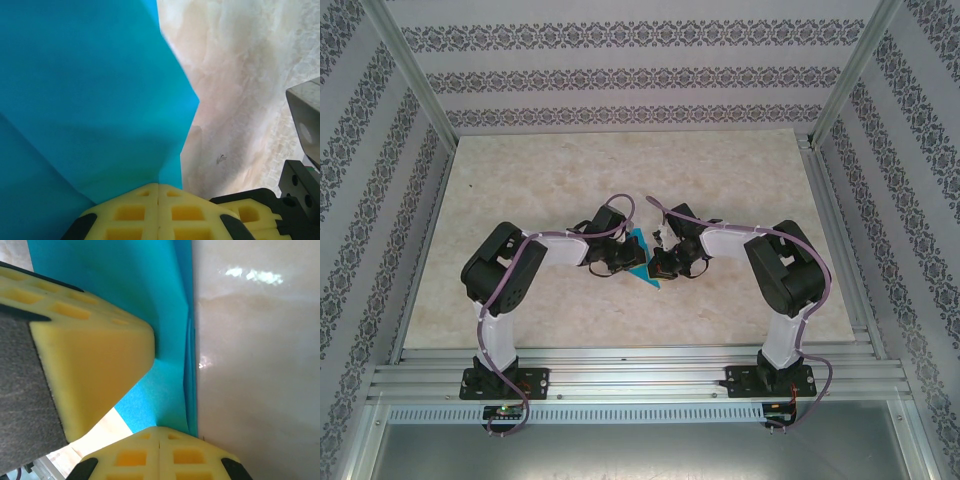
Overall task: Fold a paper plane with a square sheet of paper (fold left side to right side)
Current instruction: Fourth fold the wing at the center of the table.
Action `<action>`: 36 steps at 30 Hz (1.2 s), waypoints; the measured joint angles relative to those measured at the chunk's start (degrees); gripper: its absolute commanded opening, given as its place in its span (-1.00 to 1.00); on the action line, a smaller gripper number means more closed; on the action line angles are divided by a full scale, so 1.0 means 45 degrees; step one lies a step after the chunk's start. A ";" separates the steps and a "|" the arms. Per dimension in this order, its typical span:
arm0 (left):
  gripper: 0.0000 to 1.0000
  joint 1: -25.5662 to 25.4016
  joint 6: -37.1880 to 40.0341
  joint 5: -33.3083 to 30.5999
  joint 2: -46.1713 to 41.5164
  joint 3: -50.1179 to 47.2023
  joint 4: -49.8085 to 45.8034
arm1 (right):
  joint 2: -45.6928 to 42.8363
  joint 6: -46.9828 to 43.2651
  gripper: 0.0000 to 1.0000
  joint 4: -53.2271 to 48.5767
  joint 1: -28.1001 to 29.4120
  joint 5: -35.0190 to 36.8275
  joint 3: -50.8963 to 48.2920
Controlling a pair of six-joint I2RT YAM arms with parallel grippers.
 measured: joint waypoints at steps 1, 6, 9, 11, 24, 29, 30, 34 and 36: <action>-0.85 0.0000 0.0000 -0.0039 0.0015 -0.0005 0.0019 | 0.0000 -0.0005 -1.00 -0.0015 0.0005 0.0019 0.0000; -0.85 -0.0073 0.0272 -0.0389 -0.0005 -0.0019 0.0000 | -0.0005 -0.0010 -1.00 -0.0204 0.0034 0.0228 0.0107; -0.84 -0.0141 0.0680 -0.0685 -0.0058 -0.0019 -0.0078 | -0.0015 -0.0010 -1.00 -0.0287 0.0121 0.0393 0.0155; -0.83 -0.0141 0.0918 -0.0738 -0.0073 -0.0019 -0.0102 | -0.0024 -0.0010 -1.00 -0.0321 0.0155 0.0447 0.0160; -0.77 0.0797 0.2103 -0.1030 -0.0068 0.0199 -0.0359 | -0.0087 0.0034 -1.00 -0.0413 0.0345 0.0821 0.0209; -0.76 0.1506 0.2521 -0.1171 0.0185 0.0651 -0.0593 | -0.0136 0.0034 -1.00 -0.0369 0.0364 0.0889 0.0155; -0.76 0.1545 0.2599 -0.1088 0.0282 0.0821 -0.0719 | -0.0146 0.0034 -1.00 -0.0355 0.0369 0.0918 0.0151; -0.77 0.1642 0.2919 -0.1001 0.0719 0.1559 -0.1122 | -0.0170 0.0034 -1.00 -0.0267 0.0369 0.0967 0.0121; -0.76 0.1821 0.3050 -0.1069 0.0884 0.1865 -0.1282 | -0.0189 0.0039 -1.00 -0.0243 0.0369 0.1001 0.0097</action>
